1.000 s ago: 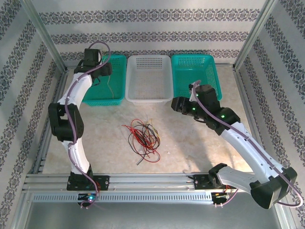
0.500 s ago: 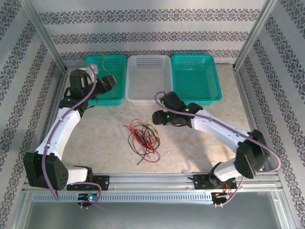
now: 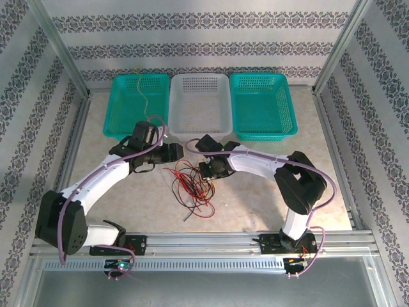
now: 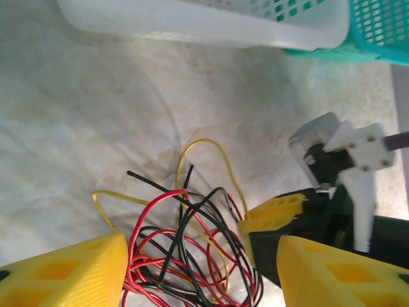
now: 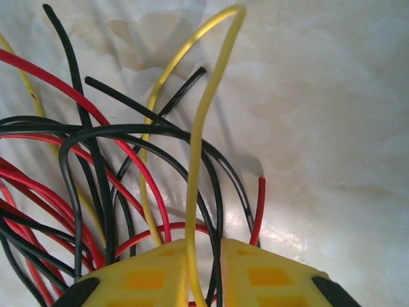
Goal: Untangle the cables
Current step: Pick up the cable from the center of the table.
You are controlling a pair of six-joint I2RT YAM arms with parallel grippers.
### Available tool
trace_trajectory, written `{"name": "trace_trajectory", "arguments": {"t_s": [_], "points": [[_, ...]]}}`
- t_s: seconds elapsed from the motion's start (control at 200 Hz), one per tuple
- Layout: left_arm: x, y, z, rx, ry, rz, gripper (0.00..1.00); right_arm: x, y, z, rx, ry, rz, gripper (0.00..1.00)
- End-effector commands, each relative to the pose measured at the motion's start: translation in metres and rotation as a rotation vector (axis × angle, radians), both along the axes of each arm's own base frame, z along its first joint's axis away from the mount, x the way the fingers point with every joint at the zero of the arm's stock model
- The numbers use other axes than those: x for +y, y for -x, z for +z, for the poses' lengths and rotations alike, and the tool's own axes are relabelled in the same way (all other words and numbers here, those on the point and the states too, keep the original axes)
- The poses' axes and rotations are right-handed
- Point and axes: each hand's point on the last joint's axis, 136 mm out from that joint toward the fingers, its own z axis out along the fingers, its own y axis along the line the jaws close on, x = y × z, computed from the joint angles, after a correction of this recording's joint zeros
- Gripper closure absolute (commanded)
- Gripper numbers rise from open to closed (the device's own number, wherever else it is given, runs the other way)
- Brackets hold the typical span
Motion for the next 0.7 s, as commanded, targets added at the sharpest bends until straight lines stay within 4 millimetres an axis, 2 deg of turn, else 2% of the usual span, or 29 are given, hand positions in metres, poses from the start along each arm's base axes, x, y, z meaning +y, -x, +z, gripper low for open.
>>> {"name": "trace_trajectory", "arguments": {"t_s": [0.0,0.05,0.14,0.32,0.395,0.51,0.585,0.695], "points": [[-0.006,0.002,-0.023,0.028,-0.052,-0.018,0.37,-0.004,-0.009,0.011,-0.037,0.028,-0.007,0.91],[-0.012,0.004,-0.03,0.04,-0.058,-0.032,0.38,-0.005,-0.01,0.02,-0.059,0.02,-0.001,0.96],[-0.02,0.006,-0.044,0.06,-0.073,-0.048,0.4,-0.006,-0.013,0.05,-0.139,-0.018,0.006,1.0],[-0.021,0.006,-0.064,0.097,-0.123,-0.034,0.53,-0.004,-0.01,0.135,-0.331,-0.16,0.061,1.0],[-0.022,0.006,-0.069,0.11,-0.126,-0.031,0.63,-0.004,-0.005,0.174,-0.416,-0.224,0.095,1.0],[-0.024,0.008,-0.074,0.123,-0.129,-0.034,0.7,-0.012,0.001,0.232,-0.543,-0.299,0.119,0.98],[-0.026,0.009,-0.075,0.126,-0.119,-0.037,0.74,-0.018,0.005,0.263,-0.613,-0.34,0.119,0.97],[-0.027,0.01,-0.075,0.126,-0.12,-0.043,0.81,-0.022,0.011,0.298,-0.682,-0.396,0.133,0.96]]}}
